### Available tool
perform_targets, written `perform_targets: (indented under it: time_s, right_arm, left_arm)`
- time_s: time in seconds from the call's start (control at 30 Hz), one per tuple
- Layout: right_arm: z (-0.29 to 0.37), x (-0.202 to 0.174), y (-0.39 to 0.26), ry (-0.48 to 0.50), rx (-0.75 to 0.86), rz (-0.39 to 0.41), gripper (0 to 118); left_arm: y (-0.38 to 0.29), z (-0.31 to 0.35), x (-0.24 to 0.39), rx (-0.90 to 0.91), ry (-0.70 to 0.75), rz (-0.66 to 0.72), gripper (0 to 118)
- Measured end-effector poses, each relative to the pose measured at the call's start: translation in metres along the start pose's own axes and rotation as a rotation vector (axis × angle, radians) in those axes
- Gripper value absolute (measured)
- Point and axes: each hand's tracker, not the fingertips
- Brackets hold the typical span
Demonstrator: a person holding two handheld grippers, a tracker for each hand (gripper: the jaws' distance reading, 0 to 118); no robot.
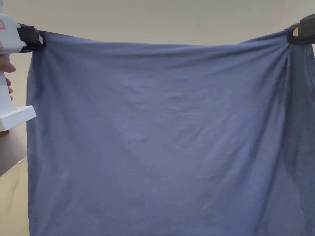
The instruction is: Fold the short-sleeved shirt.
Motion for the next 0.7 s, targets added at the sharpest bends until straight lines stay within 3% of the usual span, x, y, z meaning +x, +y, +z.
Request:
perform_targets:
  time_s: [0.37, 0.47, 0.57, 0.7]
  right_arm:
    - [-0.125, -0.025, -0.049, 0.010, -0.038, -0.006, 3]
    - [-0.158, -0.030, -0.060, 0.014, -0.040, 0.005, 3]
    - [-0.190, -0.030, -0.061, 0.002, -0.032, 0.033, 3]
    - [-0.223, -0.026, -0.061, 0.006, -0.006, 0.026, 3]
  left_arm:
    - [-0.057, -0.125, -0.052, -0.039, 0.046, 0.156, 2]
    - [-0.068, -0.157, -0.063, -0.035, 0.068, 0.146, 2]
    - [-0.073, -0.193, -0.072, -0.057, 0.105, 0.051, 2]
    - [-0.081, -0.224, -0.075, -0.045, 0.102, 0.110, 2]
